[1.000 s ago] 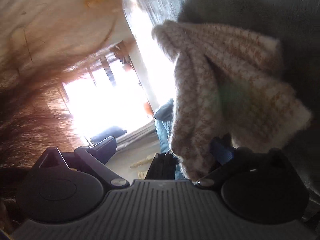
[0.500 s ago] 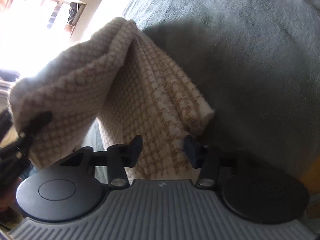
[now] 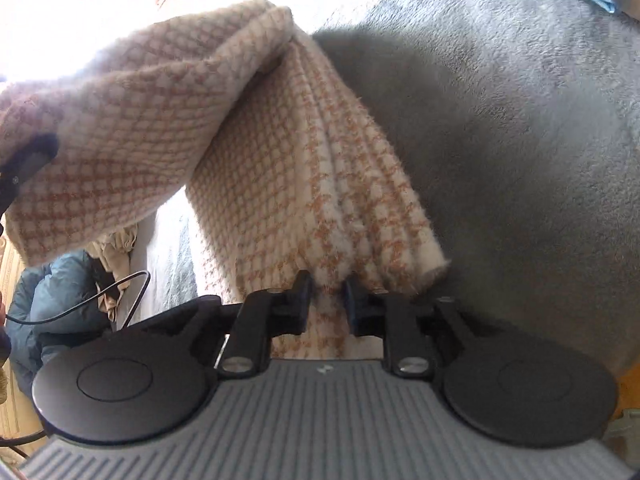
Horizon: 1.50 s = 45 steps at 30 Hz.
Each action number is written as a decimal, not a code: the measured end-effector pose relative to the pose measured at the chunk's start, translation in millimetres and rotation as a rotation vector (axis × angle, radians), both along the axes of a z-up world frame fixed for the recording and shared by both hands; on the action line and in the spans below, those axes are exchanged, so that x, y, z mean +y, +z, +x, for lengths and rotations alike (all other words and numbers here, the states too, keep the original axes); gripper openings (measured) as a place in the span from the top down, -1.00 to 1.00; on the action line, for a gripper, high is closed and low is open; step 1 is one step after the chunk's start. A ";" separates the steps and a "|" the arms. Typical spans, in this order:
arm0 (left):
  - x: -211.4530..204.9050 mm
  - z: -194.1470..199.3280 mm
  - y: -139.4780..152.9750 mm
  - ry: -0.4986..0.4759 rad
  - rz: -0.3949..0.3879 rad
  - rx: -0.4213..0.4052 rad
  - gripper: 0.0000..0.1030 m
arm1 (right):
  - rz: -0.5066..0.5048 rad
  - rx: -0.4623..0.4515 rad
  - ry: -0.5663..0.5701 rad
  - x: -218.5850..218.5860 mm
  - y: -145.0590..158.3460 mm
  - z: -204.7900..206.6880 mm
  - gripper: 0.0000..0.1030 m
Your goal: Fold clothes
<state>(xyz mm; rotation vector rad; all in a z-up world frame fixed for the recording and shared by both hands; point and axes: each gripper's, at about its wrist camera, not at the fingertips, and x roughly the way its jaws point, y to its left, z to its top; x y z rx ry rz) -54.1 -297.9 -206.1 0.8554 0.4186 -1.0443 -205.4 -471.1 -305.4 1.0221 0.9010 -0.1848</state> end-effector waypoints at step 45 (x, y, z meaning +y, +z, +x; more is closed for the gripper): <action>-1.9 1.3 -7.9 -0.047 0.059 -0.005 0.12 | 0.152 -0.082 -0.197 28.3 -33.0 -41.5 -0.06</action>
